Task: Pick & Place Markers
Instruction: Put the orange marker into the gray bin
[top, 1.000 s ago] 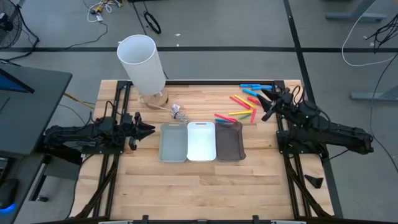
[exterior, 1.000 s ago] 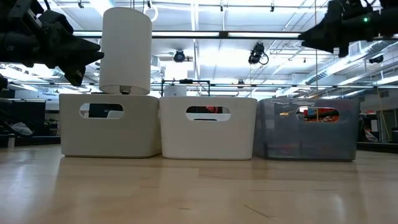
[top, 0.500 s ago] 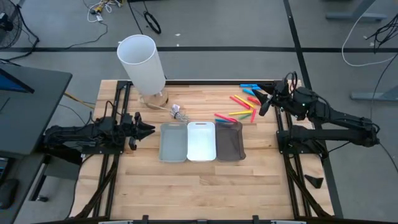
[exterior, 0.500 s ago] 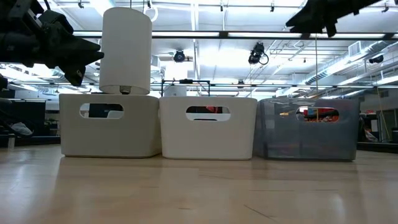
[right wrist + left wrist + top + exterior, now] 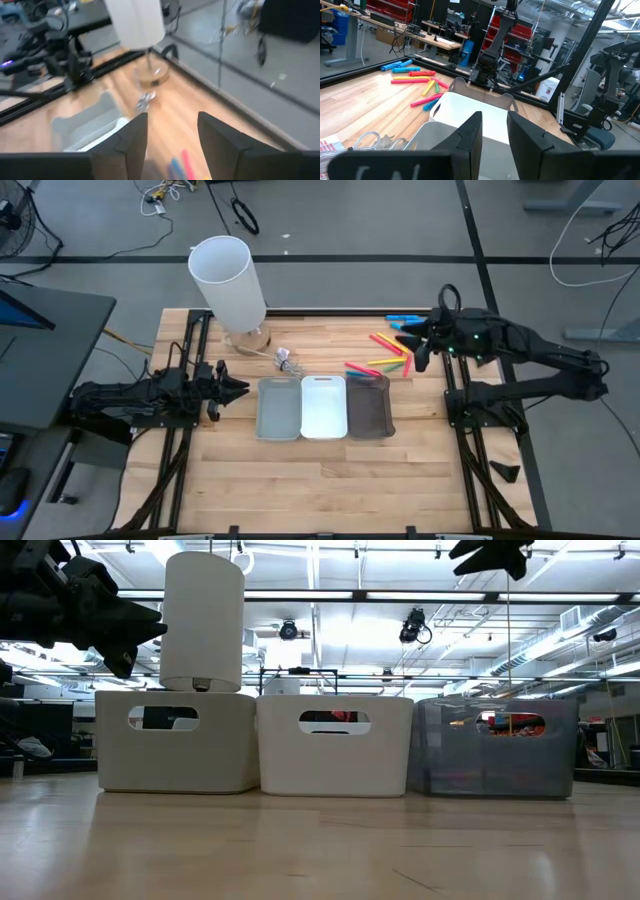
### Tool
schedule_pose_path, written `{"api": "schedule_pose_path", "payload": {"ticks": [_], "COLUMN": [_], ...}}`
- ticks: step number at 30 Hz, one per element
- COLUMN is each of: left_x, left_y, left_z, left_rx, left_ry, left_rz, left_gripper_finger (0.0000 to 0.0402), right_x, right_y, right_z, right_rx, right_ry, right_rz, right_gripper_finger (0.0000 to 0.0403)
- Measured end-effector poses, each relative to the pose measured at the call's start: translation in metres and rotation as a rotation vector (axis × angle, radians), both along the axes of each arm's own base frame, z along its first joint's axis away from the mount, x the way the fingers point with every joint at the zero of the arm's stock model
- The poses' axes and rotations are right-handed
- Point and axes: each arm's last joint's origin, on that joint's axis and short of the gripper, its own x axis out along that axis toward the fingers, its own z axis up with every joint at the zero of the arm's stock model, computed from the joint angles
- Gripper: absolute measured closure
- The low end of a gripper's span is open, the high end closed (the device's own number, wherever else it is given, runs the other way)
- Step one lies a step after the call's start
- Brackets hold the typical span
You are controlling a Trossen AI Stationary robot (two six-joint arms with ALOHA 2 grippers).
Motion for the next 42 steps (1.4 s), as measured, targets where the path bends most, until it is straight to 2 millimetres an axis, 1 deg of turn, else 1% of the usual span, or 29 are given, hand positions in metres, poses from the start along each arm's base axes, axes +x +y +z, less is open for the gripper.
{"api": "schedule_pose_path", "payload": {"ticks": [9,15,21,27,32,42], "left_x": [0.000,0.000,0.000,0.000,0.000,0.000], "left_y": [0.000,0.000,0.000,0.000,0.000,0.000], "left_z": [0.000,0.000,0.000,0.000,0.000,0.000], "left_rx": [0.000,0.000,0.000,0.000,0.000,0.000], "left_ry": [0.000,0.001,0.001,0.000,0.001,0.000], "left_rz": [0.000,0.000,-0.001,0.000,0.000,-0.001], "left_gripper_finger": [0.0305,0.0305,0.0305,0.0305,0.0305,0.0305], "right_x": [0.008,0.011,0.014,0.019,0.024,0.029], "right_y": [0.008,0.009,0.009,0.007,-0.003,-0.032], "right_z": [0.008,0.012,0.013,0.008,0.003,-0.007], "right_rx": [0.168,0.222,0.206,0.192,0.254,0.302], "right_ry": [0.125,0.292,0.472,0.576,0.616,0.671], "right_rz": [0.115,0.145,0.175,0.218,0.229,0.126], "right_gripper_finger": [0.0227,0.0227,0.0227,0.0227,0.0227,0.0227]}}
